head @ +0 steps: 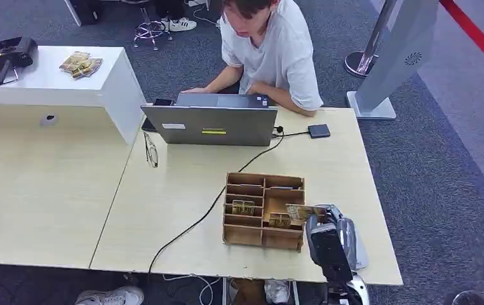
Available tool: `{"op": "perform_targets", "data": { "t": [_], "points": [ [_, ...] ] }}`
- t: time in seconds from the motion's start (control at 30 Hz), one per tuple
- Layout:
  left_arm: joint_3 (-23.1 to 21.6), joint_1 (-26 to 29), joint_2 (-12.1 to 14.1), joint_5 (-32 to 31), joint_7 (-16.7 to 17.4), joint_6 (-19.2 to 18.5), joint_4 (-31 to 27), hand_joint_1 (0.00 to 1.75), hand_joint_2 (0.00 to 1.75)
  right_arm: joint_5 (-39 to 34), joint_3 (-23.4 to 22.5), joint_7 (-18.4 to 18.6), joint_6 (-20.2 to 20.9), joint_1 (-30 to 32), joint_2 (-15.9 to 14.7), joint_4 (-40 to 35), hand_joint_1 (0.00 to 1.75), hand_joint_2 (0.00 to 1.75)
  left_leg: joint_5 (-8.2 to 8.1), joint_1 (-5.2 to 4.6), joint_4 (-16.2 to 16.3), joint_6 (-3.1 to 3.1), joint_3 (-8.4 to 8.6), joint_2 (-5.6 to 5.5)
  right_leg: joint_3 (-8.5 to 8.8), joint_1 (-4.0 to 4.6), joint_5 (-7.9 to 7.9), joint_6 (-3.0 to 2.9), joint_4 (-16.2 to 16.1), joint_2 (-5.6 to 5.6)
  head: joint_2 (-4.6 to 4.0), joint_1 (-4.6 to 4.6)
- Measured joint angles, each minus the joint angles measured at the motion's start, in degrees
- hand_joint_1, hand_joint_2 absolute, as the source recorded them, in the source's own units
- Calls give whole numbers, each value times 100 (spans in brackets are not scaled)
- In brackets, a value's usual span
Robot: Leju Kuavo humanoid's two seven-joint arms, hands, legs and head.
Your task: Pass the card to the sensor for recognition and then transmit it.
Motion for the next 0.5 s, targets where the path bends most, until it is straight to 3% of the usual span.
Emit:
{"op": "perform_targets", "data": {
  "t": [0.5],
  "points": [
    [-28, -4, -2, -4, 2, 0, 0, 0, 0, -57, -197, 17, 0, -1, 68, 297, 175, 175, 0, 0, 0, 0, 0, 0, 0, 0, 0, 0, 0, 0, 0, 0]
  ]
}}
